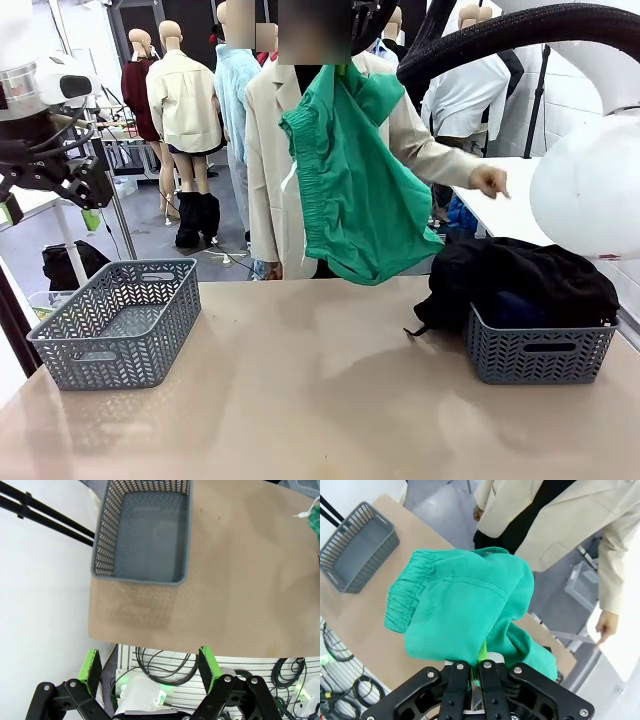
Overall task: Sort the tops and bottoms.
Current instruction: Sort the clothes according to human instructions.
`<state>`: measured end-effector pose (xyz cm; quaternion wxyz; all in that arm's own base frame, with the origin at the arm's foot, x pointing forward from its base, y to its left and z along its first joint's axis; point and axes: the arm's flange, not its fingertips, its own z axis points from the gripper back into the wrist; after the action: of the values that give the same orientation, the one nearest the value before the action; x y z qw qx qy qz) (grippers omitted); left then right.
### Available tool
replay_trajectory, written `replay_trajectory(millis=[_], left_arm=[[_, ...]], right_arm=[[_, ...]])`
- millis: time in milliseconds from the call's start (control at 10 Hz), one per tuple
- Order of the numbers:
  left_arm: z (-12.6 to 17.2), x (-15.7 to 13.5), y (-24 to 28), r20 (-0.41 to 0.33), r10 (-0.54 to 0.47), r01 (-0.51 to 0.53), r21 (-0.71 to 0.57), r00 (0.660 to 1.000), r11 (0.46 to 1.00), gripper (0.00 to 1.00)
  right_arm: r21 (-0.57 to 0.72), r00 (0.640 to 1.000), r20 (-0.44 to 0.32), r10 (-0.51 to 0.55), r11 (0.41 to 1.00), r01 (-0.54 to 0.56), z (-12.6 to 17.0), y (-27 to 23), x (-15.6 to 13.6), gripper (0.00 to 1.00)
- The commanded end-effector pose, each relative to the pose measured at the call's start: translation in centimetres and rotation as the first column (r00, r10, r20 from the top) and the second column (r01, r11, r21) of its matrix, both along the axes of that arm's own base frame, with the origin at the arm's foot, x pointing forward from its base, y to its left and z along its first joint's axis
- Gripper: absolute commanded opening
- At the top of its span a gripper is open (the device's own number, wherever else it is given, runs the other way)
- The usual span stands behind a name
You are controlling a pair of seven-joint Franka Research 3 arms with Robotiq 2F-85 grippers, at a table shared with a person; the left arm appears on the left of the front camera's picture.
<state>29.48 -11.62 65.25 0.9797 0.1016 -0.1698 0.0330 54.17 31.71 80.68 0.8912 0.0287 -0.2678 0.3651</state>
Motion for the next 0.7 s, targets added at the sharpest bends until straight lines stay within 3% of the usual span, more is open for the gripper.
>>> replay_trajectory(millis=[0,600], left_arm=[[0.24,0.05,0.13,-0.012,0.001,-0.001,-0.014,1.000,1.000,1.00],[0.24,0.05,0.13,-0.012,0.001,-0.001,-0.014,1.000,1.000,1.00]], right_arm=[[0.003,1.000,0.005,0.013,1.000,-0.013,0.23,-0.17,-0.04,0.00],[0.003,1.000,0.005,0.013,1.000,-0.013,0.23,-0.17,-0.04,0.00]])
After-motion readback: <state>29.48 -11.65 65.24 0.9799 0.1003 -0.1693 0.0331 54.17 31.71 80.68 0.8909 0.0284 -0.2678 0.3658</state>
